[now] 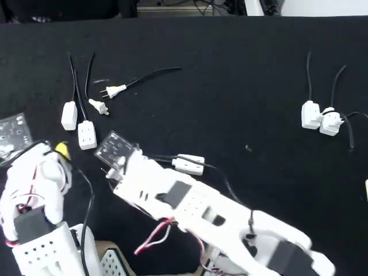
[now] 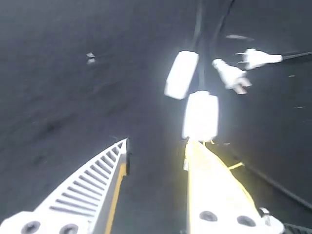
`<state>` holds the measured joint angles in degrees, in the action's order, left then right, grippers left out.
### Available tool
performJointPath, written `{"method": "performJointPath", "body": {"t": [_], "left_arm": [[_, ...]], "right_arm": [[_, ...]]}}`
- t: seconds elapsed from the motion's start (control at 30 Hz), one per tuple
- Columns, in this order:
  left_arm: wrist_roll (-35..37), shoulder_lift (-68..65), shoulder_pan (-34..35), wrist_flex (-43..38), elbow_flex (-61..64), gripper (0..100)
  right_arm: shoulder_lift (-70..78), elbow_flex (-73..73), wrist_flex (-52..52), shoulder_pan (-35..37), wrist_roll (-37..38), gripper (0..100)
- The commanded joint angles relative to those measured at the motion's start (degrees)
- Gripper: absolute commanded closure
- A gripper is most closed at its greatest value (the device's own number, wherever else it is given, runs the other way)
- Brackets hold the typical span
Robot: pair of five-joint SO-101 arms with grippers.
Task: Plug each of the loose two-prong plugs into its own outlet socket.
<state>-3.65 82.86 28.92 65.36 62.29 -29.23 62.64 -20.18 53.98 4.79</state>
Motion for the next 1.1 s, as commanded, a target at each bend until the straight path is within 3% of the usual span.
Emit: {"method": "performJointPath", "body": {"t": [0.0, 0.13, 0.33, 0.6, 0.83, 1.07], "left_arm": [[3.0, -0.2, -10.9, -2.1, 0.6, 80], [3.1, 0.4, -18.1, -5.6, 4.4, 80], [3.3, 0.4, -21.8, -6.3, 4.1, 80], [2.7, 0.4, -25.4, -0.2, -0.2, 80], [-1.7, 0.4, -20.5, -9.1, 12.9, 80], [-1.8, 0.4, -18.2, -10.6, 14.9, 80]], "right_arm": [[-7.4, 1.5, 1.8, -2.3, 0.8, 98.8], [-11.5, 3.7, 1.8, -2.2, 0.8, 98.8], [-11.5, 3.8, 2.4, -2.2, 0.9, 98.8], [-4.4, 2.8, 7.1, -2.2, 0.9, 98.8], [-3.7, 2.2, 7.0, -2.3, 0.9, 98.8], [-7.0, 2.8, 6.6, -2.3, 0.8, 98.8]]}}
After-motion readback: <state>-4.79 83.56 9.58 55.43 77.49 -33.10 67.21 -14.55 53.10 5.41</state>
